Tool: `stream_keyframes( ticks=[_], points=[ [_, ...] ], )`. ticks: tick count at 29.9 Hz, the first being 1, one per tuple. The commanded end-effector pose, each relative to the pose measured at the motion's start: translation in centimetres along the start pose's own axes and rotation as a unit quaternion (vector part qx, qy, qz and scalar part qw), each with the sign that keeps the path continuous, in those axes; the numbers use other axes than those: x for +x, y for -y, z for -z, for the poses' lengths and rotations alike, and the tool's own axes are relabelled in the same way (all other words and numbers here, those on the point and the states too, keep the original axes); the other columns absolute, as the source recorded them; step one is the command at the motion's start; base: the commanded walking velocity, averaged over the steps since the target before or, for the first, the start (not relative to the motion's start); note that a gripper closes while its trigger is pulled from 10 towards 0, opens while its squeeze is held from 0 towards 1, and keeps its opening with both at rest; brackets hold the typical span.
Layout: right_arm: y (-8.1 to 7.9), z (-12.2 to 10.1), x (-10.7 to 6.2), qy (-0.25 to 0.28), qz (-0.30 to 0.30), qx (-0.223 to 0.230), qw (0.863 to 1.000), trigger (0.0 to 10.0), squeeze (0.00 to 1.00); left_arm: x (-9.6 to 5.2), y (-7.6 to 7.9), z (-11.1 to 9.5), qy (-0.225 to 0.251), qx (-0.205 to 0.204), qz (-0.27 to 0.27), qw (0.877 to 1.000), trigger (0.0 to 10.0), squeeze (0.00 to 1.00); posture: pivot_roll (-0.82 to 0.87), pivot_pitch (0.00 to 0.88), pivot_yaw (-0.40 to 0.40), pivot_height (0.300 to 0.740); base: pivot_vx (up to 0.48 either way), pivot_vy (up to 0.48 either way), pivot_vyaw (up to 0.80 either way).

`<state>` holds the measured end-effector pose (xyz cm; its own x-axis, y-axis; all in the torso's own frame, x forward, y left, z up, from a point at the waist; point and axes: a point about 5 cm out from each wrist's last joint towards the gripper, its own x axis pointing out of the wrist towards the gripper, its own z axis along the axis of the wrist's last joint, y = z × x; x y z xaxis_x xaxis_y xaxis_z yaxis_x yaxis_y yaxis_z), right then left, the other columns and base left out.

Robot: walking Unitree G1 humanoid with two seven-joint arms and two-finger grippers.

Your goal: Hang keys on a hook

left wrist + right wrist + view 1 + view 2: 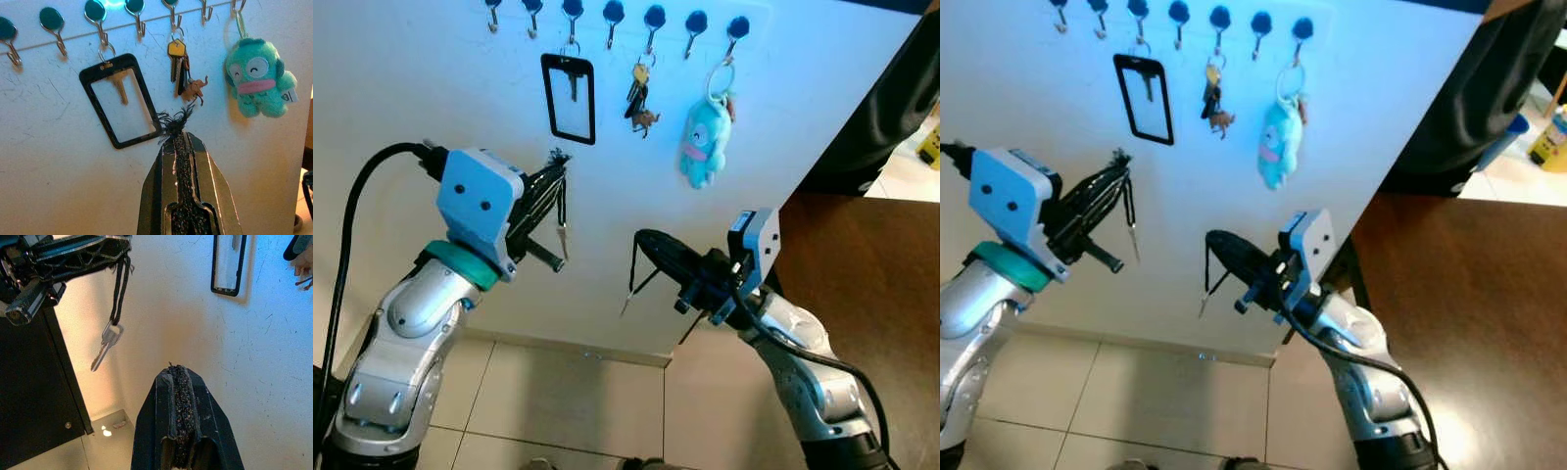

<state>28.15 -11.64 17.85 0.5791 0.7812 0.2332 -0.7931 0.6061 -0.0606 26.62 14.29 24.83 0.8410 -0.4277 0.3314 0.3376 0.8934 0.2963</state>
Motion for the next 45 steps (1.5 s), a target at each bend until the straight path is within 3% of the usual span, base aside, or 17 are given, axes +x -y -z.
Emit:
stream_keyframes(
  ticks=[1, 17, 23, 26, 27, 29, 30, 34, 37, 45],
  points=[
    [-0.1, 0.4, -0.3, -0.005, 0.000, -0.004, 1.000, 10.0, 0.00, 0.2, 0.0, 0.2, 0.002, -0.002, -0.003, 1.000, 10.0, 0.00, 0.03, 0.000, 0.016, 0.740, 0.465, 0.000, 0.00],
    [0.1, 0.7, -0.3, -0.004, -0.001, -0.006, 1.000, 10.0, 0.00, 0.2, -0.1, 0.1, 0.010, -0.001, -0.003, 1.000, 10.0, 0.00, 0.04, 0.000, 0.014, 0.740, 0.409, 0.000, 0.00],
    [0.1, 0.7, -0.4, -0.006, -0.003, -0.005, 1.000, 10.0, 0.00, 0.0, -0.2, -0.2, 0.016, -0.018, 0.004, 1.000, 10.0, 0.00, 0.05, 0.000, 0.008, 0.740, 0.173, 0.000, 0.00],
    [0.0, 0.8, -0.5, -0.007, -0.004, -0.005, 1.000, 10.0, 0.00, -1.4, 0.7, -0.6, 0.017, -0.065, 0.095, 0.993, 10.0, 0.00, 0.05, 0.000, 0.006, 0.740, 0.000, 0.000, 0.00],
    [0.0, 0.8, -0.5, -0.007, -0.004, -0.005, 1.000, 10.0, 0.00, -1.4, 0.7, -0.6, 0.017, -0.065, 0.095, 0.993, 10.0, 0.00, 0.05, 0.000, 0.006, 0.740, 0.000, 0.000, 0.00],
    [-0.1, 1.0, -0.7, -0.013, -0.009, -0.001, 1.000, 10.0, 0.00, -2.9, 1.4, -0.6, 0.001, -0.070, 0.173, 0.982, 10.0, 0.00, 0.05, 0.000, 0.005, 0.740, 0.000, 0.000, 0.00],
    [-0.1, 1.0, -0.7, -0.013, -0.009, -0.001, 1.000, 10.0, 0.00, -2.9, 1.4, -0.6, 0.001, -0.070, 0.173, 0.982, 10.0, 0.00, 0.05, 0.000, 0.005, 0.740, 0.000, 0.000, 0.00],
    [-0.9, 1.1, -1.6, -0.029, -0.051, 0.019, 0.998, 10.0, 0.00, -6.4, 2.5, -0.1, -0.062, -0.061, 0.308, 0.947, 10.0, 0.00, 0.05, 0.000, 0.006, 0.740, 0.000, 0.000, 0.00],
    [-1.1, 1.3, -1.9, -0.037, -0.060, 0.021, 0.997, 10.0, 0.00, -6.8, 2.6, 0.1, -0.071, -0.059, 0.323, 0.942, 10.0, 0.00, 0.05, 0.000, 0.006, 0.740, 0.000, 0.000, 0.00],
    [-1.1, 1.3, -1.8, -0.034, -0.053, 0.018, 0.998, 10.0, 0.00, -5.2, 1.4, -1.2, -0.034, -0.055, 0.276, 0.959, 10.0, 0.00, 0.05, 0.000, 0.010, 0.740, 0.000, 0.000, 0.00]
  ],
)
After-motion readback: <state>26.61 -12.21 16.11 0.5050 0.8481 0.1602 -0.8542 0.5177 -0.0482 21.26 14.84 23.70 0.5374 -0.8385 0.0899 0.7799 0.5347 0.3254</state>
